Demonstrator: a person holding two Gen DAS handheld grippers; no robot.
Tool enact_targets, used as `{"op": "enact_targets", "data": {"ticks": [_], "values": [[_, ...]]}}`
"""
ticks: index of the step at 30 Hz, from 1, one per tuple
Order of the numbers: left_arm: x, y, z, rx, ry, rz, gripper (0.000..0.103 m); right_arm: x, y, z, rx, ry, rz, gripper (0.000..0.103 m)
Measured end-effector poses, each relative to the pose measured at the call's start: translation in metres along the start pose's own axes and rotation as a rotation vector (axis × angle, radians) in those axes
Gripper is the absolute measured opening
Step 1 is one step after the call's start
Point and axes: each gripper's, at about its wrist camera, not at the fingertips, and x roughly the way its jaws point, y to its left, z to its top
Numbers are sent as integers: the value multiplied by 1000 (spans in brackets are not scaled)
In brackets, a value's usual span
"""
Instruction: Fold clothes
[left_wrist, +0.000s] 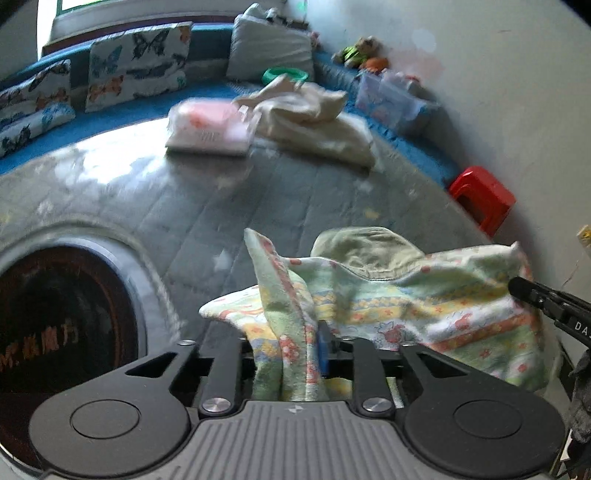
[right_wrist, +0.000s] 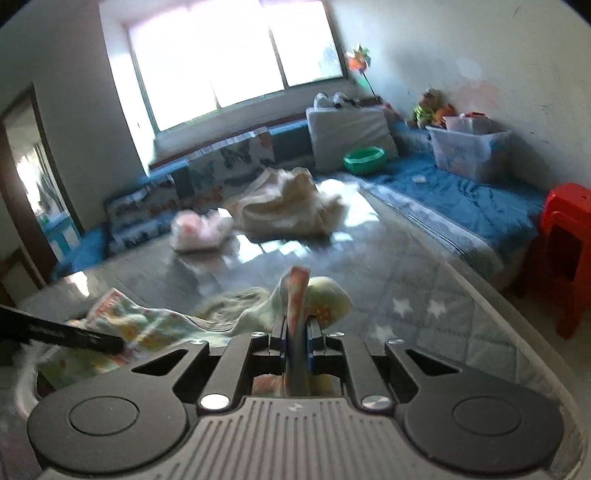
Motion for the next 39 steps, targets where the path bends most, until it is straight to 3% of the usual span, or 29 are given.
{"op": "enact_targets", "data": {"ticks": [3,5,11,16,19,23,28,39], "values": [[5,6,-6,1,13,30,45,7,-5,-9,-4,33,-43,12],[5,9,-9,13,9,54,50,9,-7,-12,-13,45,-70,12],[5,20,-12,0,5,107,52,12,-1,-9,-42,32,-78,19],[13,17,-15,32,23,143,51,25,18,-18,-76,66,-38,34],[15,17,-19,37,28,151,51,28,27,-26,-101,94,-31,37],[4,12,-23,59,2,151,53,19,39,-30,-158,97,-27,49],[-16,3,-31,78,-36,133,62,5,51,-30,-169,79,-20,72],[-44,-14,-59,126,-91,125,85,-20,70,-43,-156,66,-21,94]]}}
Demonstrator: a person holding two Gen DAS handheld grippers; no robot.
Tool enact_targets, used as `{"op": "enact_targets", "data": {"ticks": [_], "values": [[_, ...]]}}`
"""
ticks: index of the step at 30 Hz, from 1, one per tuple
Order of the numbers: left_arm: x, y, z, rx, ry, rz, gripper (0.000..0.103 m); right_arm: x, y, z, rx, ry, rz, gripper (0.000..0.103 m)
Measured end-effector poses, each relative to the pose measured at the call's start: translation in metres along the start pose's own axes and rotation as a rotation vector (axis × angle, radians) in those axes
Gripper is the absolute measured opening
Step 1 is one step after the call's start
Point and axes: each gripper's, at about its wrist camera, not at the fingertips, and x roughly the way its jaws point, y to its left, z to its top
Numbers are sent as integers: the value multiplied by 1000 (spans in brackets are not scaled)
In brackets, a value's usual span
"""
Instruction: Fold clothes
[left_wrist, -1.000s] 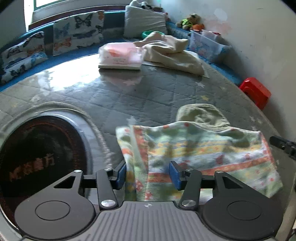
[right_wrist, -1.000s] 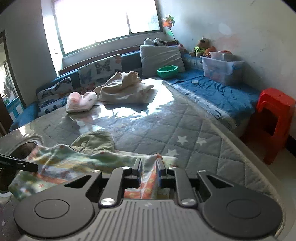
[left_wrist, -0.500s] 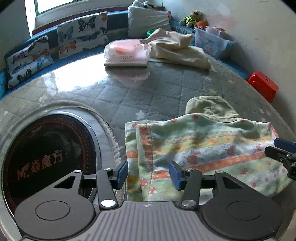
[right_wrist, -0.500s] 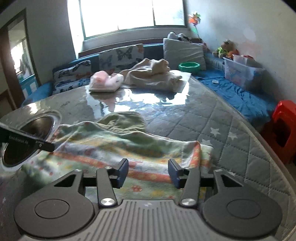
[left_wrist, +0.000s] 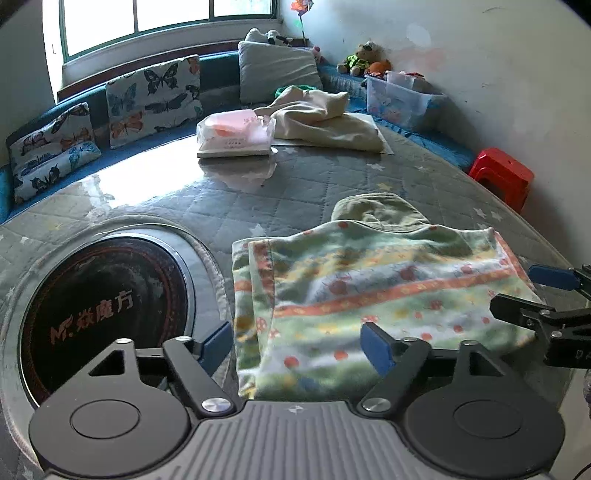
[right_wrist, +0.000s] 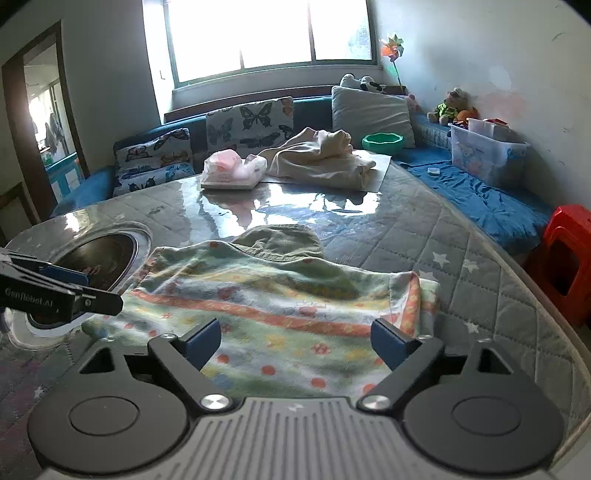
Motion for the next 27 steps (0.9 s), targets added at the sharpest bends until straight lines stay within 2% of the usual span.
{"op": "enact_targets", "data": {"ticks": [3,10,17,27], "values": [[-5,-4,-7,8,-12,1,92,-6,4,-4,0,0,-15,101],[-14,-12,-23,14,-20,2,103,-17,12,-13,-2,1,-35,103],[-25,-15,-37,18,-27,6,103,-26,17,-24,0,14,-85,103],[-43,-22,-60,28,-41,17,103,-43,20,-41,36,2,-67,103]]}}
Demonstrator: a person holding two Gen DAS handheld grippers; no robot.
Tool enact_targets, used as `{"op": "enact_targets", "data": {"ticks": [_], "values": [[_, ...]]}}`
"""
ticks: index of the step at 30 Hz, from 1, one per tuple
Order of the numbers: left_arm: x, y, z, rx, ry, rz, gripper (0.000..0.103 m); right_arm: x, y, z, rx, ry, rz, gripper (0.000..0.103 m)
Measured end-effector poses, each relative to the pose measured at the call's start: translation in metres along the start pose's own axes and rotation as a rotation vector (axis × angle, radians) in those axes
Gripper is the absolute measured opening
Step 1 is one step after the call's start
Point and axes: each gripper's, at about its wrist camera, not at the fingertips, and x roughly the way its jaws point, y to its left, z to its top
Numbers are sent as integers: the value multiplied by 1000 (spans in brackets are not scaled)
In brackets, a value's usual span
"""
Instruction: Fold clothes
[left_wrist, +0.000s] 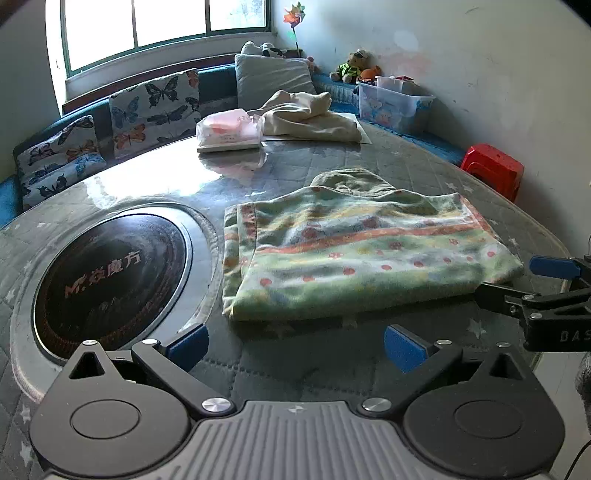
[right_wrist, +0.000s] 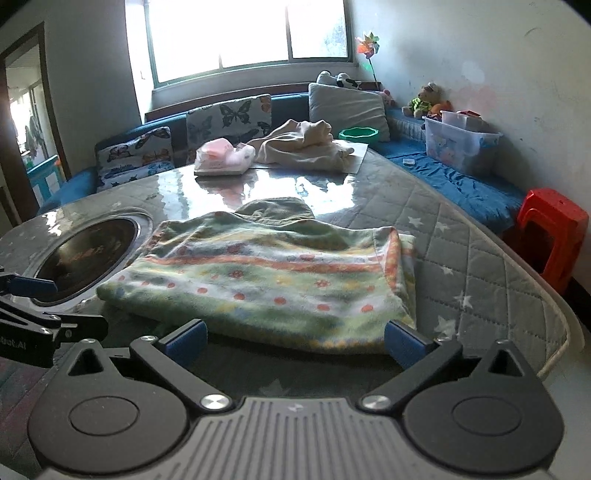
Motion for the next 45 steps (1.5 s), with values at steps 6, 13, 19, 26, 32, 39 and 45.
{"op": "enact_targets", "data": {"ticks": [6,13,19,26,32,39,45], "values": [[-8,-2,-12,-4,-6,8,103,-12,10,-6,-37,-30,-30,103],[-17,-7,-27,-2,-11,18,103,-20,15,-17,-21,-31,-9,103],[-24,-10,-37,-6,-21,28,103,-28,21,-25,-41,-56,-33,103],[-27,-15,-49,-5,-15,35,103,-33,21,-32,-23,-62,-40,103],[-28,-17,-51,-8,-22,50,103,-36,23,-37,-29,-63,-39,103],[-32,-14,-57,-19,-33,61,103,-37,26,-42,-30,-58,-40,103],[-34,-15,-63,-14,-34,62,103,-39,31,-48,-40,-59,-39,103]]}}
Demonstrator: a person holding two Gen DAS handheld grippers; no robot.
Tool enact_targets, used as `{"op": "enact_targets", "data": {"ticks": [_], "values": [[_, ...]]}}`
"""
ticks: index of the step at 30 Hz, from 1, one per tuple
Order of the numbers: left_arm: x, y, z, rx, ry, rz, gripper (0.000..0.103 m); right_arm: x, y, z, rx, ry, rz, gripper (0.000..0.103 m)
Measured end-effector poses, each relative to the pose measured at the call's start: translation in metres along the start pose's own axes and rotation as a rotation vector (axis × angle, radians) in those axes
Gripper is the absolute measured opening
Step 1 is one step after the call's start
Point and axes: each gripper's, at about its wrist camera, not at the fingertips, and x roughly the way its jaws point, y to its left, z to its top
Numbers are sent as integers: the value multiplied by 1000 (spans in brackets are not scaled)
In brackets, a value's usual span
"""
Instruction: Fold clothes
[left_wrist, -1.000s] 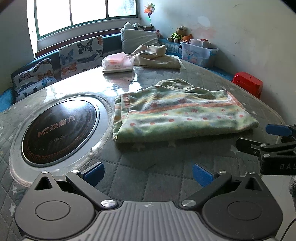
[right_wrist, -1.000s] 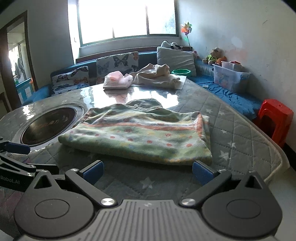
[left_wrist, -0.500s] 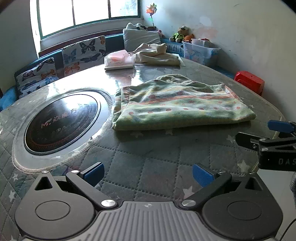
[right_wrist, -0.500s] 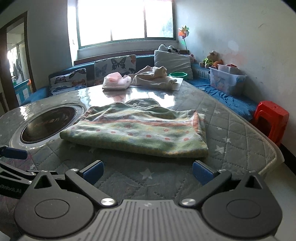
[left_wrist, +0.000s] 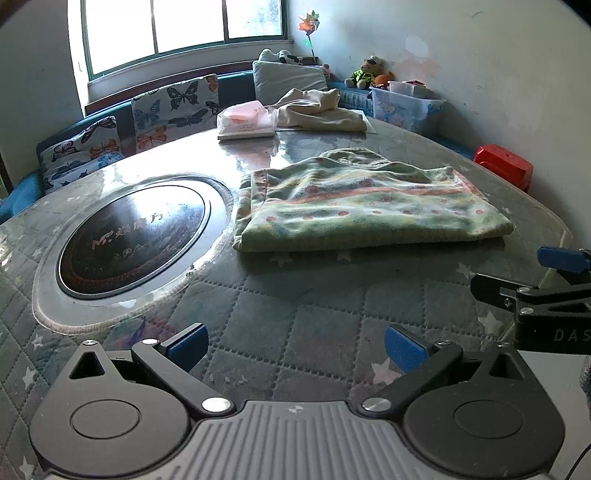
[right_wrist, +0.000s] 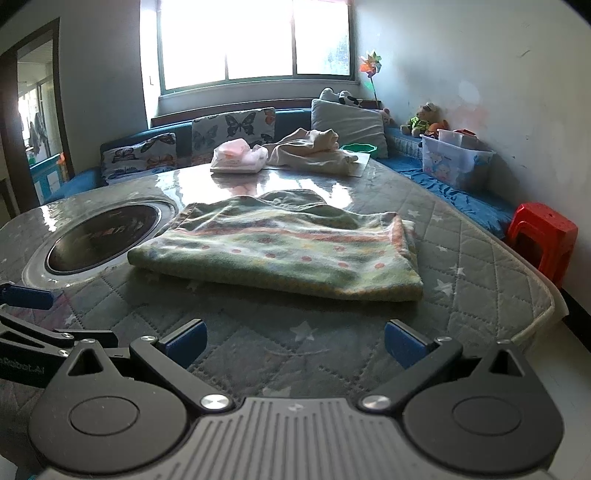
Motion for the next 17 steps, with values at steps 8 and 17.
{"op": "enact_targets", "data": {"ticks": [8,17], "values": [[-5,-4,-2,-1,-14,-9,103,-8,5,-2,-13,-5,-9,103],[-2,-6,1,-7,-16,-18,103,-9,5,0,-27,0,-17,103]]}}
